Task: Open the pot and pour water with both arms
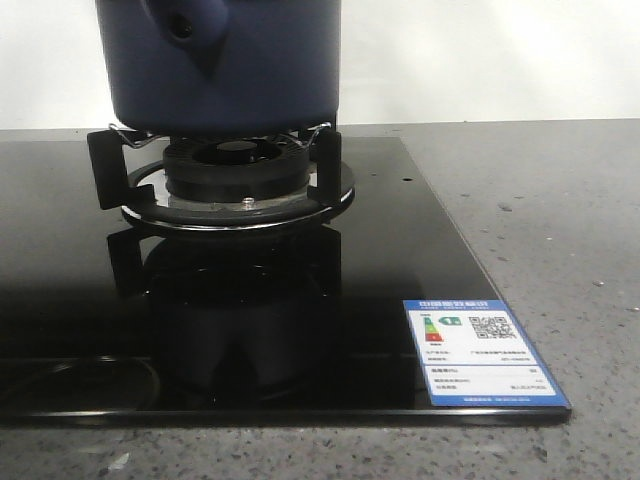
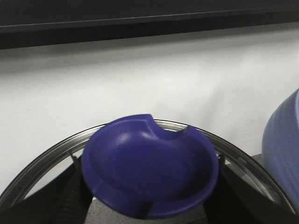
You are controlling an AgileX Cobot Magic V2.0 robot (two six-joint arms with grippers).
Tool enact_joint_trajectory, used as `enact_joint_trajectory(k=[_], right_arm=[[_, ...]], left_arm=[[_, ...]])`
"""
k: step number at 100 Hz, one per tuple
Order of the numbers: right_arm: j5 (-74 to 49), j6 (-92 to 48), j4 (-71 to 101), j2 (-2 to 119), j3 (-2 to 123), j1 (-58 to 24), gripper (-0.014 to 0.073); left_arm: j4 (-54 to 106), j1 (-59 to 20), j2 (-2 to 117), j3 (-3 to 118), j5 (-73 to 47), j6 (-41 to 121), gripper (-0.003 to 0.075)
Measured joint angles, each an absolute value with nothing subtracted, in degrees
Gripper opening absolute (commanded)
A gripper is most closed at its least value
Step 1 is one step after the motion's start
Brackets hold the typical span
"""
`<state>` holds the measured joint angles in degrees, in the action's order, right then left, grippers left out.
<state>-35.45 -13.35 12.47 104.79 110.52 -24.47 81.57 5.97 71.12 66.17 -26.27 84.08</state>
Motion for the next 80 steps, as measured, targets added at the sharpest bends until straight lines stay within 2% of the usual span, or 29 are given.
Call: enact_joint_trajectory(k=[43,63,80], right_arm=[[0.56,-15.54,12.67,94.99,82.44,-26.45,-0.0042],[13.38,-15.61,11.99,94.63,76.88,-27.18,-0.0042],[17.59,-15.61,11.47,94.63,75.95,-27.35,-0.0042]], left_arm=[[81.57,5.97,71.12,66.17,-26.27,84.01,0.0379],[81.57,5.97,71.12,66.17,-26.27,84.01,0.0379],[81.57,5.97,71.12,66.17,-26.27,84.01,0.0379]])
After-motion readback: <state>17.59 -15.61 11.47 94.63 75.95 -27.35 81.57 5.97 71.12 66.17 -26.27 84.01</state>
